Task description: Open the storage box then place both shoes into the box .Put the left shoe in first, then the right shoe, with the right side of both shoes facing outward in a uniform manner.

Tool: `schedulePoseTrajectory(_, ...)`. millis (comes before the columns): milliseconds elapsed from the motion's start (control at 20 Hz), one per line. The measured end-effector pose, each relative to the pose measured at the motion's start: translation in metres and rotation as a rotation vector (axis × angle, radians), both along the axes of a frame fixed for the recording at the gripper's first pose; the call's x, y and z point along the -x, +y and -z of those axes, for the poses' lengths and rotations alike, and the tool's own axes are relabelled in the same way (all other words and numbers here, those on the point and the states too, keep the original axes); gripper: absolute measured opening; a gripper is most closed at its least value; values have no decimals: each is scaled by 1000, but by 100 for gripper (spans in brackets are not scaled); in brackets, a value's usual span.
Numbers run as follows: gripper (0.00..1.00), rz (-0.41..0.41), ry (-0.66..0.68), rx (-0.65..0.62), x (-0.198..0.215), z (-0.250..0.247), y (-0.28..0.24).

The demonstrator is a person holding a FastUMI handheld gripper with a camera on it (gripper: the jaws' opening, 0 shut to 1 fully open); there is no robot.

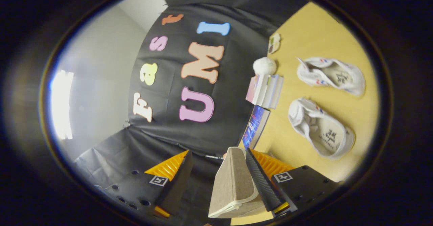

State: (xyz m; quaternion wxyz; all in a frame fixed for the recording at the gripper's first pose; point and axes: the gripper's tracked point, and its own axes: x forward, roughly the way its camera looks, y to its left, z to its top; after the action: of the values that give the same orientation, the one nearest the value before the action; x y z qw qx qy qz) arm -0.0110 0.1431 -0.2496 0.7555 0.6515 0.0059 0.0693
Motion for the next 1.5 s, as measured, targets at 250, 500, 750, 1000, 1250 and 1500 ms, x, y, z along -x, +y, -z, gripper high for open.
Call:
schedulePoseTrajectory(250,94,-46,101,-150,-13,57,40)
schedulePoseTrajectory(500,88,-96,123,-244,-29,67,67)
schedulePoseTrajectory(750,80,-91,116,-284,-41,61,73)
schedulePoseTrajectory(1000,50,-106,133,-233,-55,64,84)
schedulePoseTrajectory(1250,17,-78,150,-228,-47,63,77)
schedulePoseTrajectory(1500,3,-50,89,-156,-38,31,66)
